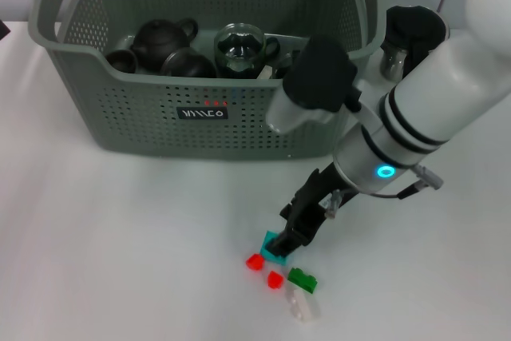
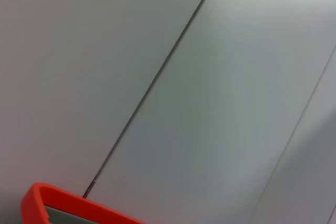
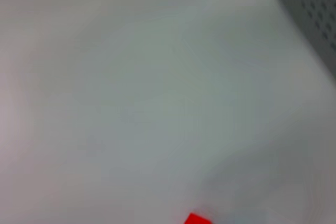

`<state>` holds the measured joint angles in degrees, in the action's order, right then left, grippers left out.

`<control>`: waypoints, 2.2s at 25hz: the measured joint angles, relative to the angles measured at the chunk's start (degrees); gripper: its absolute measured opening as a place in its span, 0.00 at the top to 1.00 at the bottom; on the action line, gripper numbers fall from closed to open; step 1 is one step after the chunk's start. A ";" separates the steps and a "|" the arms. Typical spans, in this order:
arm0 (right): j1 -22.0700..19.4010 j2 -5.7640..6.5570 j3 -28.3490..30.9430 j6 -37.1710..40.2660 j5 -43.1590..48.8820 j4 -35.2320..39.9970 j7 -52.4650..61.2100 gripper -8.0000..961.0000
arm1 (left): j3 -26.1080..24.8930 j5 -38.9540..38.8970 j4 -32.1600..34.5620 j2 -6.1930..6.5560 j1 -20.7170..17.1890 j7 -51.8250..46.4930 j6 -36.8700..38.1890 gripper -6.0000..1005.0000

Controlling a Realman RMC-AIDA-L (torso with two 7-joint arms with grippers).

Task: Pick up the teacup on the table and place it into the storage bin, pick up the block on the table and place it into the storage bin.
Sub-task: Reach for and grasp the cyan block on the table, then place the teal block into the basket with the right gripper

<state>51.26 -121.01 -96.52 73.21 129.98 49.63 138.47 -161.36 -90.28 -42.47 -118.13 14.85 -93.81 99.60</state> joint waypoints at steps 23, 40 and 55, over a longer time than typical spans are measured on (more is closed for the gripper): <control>-0.46 -0.10 -7.79 -5.37 0.28 -0.55 0.33 0.33 | -0.97 0.34 1.57 0.18 0.27 0.89 -0.46 0.08; -0.54 -0.10 -9.16 -6.39 -0.04 -0.62 -1.55 0.33 | -0.98 0.37 2.05 0.45 0.00 1.08 -0.90 0.08; -0.80 -0.09 -9.12 -6.20 -0.14 -0.09 -1.87 0.40 | -0.97 0.46 2.75 0.62 0.13 1.09 -0.90 0.08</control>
<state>50.46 -121.10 -105.64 67.01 129.84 49.54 136.60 -162.33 -89.82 -39.72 -117.50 14.99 -92.72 98.70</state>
